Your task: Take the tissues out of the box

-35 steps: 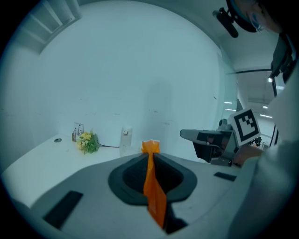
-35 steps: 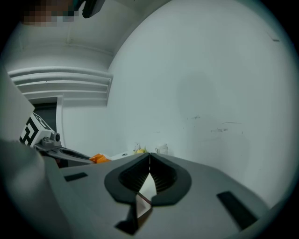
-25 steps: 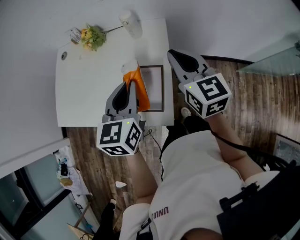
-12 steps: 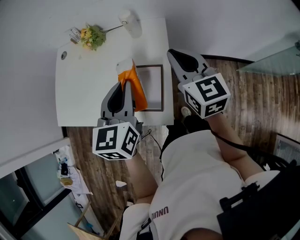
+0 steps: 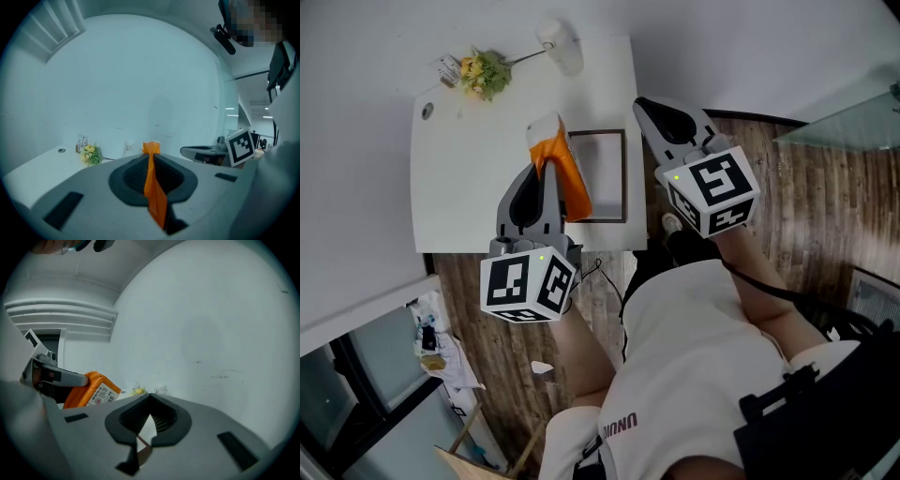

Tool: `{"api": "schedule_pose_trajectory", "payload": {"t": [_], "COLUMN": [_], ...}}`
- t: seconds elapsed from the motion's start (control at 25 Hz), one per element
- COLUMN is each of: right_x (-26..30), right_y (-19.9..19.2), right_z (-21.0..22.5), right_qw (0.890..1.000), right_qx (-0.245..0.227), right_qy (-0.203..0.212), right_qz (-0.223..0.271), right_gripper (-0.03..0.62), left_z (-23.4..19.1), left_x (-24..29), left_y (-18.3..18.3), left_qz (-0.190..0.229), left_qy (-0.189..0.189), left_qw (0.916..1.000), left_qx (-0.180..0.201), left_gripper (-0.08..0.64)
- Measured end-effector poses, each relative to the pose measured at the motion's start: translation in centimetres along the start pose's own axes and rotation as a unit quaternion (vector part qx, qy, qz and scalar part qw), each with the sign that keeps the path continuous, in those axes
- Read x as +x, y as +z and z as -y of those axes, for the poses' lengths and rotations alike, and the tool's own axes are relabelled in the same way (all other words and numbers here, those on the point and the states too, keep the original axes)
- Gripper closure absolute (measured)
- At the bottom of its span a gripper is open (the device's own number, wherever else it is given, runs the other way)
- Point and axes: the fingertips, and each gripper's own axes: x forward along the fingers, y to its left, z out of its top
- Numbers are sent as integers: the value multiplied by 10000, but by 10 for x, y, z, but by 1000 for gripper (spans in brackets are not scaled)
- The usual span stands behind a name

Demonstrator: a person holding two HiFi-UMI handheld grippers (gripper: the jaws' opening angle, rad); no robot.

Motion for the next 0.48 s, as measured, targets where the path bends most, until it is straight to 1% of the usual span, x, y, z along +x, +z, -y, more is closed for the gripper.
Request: {"api": "schedule_pose_trajectory", "payload": {"t": [0.48], "right_x": [2], "right_y": [0], "right_z": [-1], "right_qw": [10000], "right_qx": [-20], "right_qy": [58], "right_qz": [-11], "right_gripper": [574], "left_z": [-1], "left_x": [1], "left_y": [1], "left_qz": [-14], "left_qy": [0], "left_qw": [10000], "left_qx": [-55], "left_gripper": [523]}}
